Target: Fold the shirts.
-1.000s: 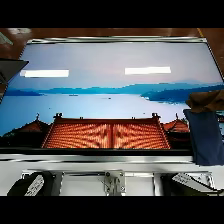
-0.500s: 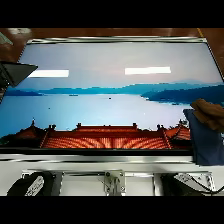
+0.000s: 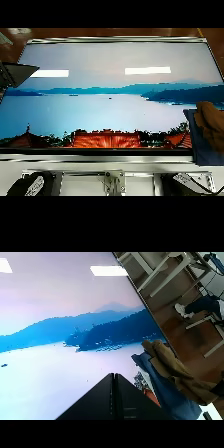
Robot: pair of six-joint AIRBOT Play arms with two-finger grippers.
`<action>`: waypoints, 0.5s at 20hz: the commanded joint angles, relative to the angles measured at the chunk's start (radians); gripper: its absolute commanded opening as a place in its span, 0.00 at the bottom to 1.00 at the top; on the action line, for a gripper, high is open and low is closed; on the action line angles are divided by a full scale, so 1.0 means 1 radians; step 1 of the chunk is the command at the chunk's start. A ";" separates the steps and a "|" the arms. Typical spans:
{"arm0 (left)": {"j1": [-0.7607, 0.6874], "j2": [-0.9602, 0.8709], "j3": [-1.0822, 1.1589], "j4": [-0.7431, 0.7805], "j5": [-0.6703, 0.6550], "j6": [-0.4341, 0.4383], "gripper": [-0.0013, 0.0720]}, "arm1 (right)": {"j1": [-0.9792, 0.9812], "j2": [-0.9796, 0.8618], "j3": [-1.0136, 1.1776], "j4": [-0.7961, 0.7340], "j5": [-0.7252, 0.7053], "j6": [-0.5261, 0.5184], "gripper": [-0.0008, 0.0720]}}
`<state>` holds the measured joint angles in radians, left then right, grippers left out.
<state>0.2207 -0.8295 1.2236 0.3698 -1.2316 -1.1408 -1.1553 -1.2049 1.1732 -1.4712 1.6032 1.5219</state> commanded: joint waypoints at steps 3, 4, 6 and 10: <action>-0.001 0.000 0.000 0.000 0.008 0.002 0.07 | 0.005 0.001 -0.045 -0.104 -0.029 0.000 0.35; -0.001 0.001 0.000 0.000 0.008 0.002 0.07 | 0.005 0.001 -0.045 -0.110 -0.033 -0.007 0.66; -0.001 0.000 0.000 0.000 0.009 0.002 0.07 | 0.005 0.001 -0.043 -0.110 -0.033 -0.046 0.80; -0.001 -0.007 0.000 0.077 0.045 -0.001 0.07 | 0.006 0.001 0.072 -0.080 -0.087 -0.116 0.80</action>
<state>0.2199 -0.8314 1.2236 0.3874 -1.2118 -1.1385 -1.1496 -1.2049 1.1793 -1.5703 1.5639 1.4536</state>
